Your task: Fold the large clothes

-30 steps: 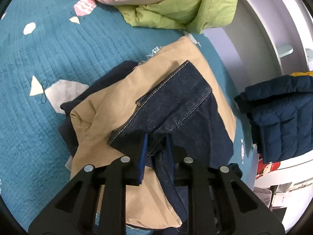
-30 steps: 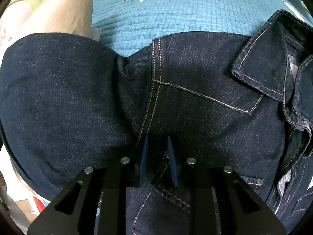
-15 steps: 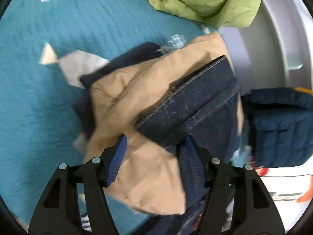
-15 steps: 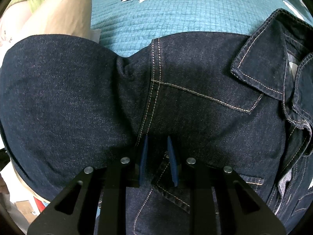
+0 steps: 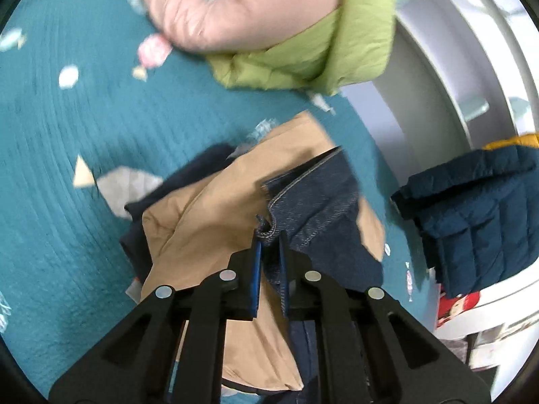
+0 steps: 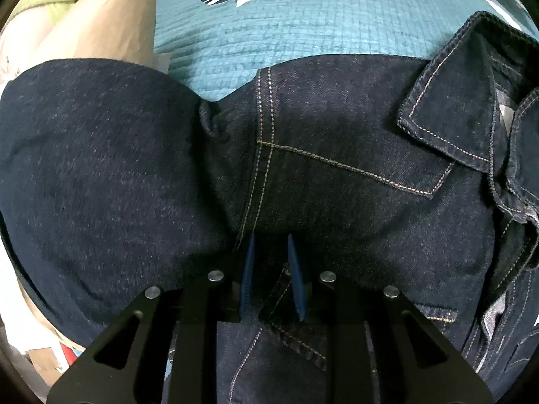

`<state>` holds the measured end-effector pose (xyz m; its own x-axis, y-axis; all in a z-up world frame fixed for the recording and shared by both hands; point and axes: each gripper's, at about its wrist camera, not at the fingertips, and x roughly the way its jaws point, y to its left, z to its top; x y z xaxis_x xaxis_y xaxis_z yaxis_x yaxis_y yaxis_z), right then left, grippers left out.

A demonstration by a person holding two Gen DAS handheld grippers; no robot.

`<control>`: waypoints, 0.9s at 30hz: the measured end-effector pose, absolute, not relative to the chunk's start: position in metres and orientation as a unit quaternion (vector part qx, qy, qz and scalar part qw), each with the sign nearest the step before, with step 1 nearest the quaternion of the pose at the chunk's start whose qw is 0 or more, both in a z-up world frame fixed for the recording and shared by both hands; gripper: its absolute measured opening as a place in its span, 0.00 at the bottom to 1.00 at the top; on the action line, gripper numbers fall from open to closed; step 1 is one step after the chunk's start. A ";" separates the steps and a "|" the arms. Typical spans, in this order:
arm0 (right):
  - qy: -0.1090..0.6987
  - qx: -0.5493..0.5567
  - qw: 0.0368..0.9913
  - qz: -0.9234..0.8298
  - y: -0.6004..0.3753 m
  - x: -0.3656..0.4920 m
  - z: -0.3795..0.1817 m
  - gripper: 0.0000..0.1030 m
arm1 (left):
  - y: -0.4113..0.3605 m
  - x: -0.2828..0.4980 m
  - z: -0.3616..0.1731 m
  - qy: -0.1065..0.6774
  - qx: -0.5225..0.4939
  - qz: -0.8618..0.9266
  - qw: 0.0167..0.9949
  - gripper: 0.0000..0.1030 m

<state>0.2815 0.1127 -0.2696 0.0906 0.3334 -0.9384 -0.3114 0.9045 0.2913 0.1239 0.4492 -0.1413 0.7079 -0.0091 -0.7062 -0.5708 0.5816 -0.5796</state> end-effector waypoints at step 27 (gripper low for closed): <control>0.547 0.270 0.777 0.157 -0.090 0.229 -0.219 0.07 | 0.092 0.204 0.000 0.347 -0.122 -0.071 0.927 0.08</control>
